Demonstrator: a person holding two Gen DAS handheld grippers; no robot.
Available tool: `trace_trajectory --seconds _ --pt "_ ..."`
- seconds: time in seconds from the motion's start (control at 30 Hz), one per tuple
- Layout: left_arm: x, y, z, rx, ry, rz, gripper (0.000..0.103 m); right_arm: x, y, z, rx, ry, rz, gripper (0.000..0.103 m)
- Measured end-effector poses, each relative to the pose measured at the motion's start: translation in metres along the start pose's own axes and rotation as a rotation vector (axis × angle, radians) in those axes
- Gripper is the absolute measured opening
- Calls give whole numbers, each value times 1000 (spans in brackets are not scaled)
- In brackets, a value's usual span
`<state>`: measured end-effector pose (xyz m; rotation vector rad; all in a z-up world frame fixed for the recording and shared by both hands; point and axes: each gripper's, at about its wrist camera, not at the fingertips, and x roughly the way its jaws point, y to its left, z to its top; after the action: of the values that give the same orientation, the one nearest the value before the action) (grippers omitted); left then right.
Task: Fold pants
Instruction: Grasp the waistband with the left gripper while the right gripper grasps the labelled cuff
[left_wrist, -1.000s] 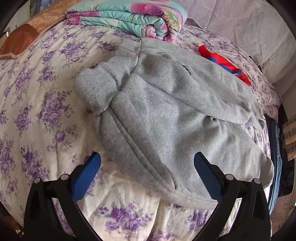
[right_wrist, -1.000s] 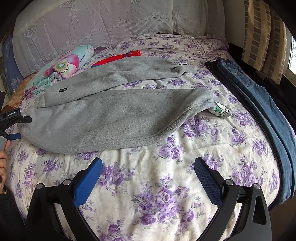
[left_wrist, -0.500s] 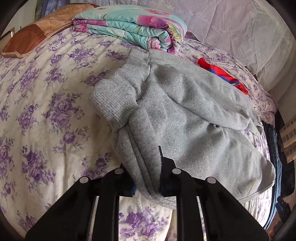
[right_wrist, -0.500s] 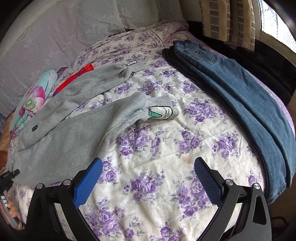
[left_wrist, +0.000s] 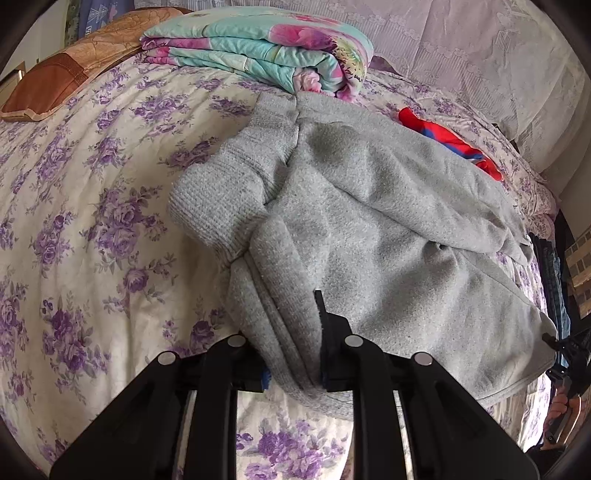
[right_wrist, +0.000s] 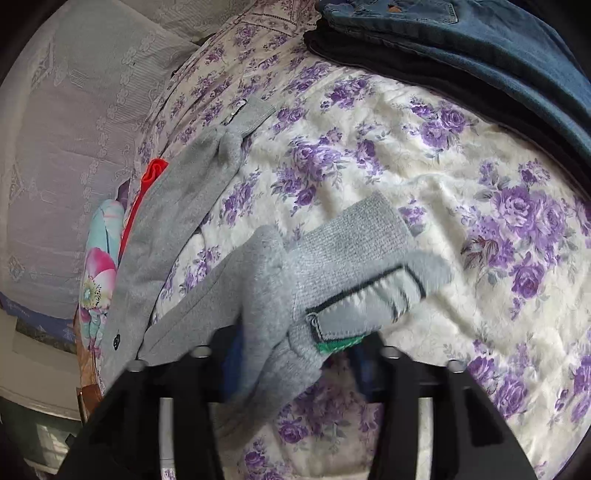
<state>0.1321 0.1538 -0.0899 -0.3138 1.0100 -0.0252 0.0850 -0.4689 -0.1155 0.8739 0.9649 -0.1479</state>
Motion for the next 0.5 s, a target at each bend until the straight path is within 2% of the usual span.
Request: trace_trajectory --seconds 0.17,0.23,0.33,0.37,0.43,0.47,0.5 --pt "-19 6 -7 -23 -15 -23 11 -41 5 -16 -92 -62 -8 19" --pt "-31 8 -17 -14 -26 -27 11 -59 5 -28 -146 -84 -36 19" --pt "-46 13 -36 -7 -21 -49 11 -65 -10 -39 -168 -69 -61 21" --pt "-45 14 -42 -2 -13 -42 12 -59 -17 -41 -168 -52 -85 24" --pt "-33 16 -47 13 30 -11 15 -37 -33 -43 -163 -3 -147 37" --pt "-25 18 -48 4 57 3 19 -33 -34 -44 -176 -13 -130 44" --pt "-24 21 -49 -15 66 -6 20 -35 -30 -45 -205 -20 -116 54"
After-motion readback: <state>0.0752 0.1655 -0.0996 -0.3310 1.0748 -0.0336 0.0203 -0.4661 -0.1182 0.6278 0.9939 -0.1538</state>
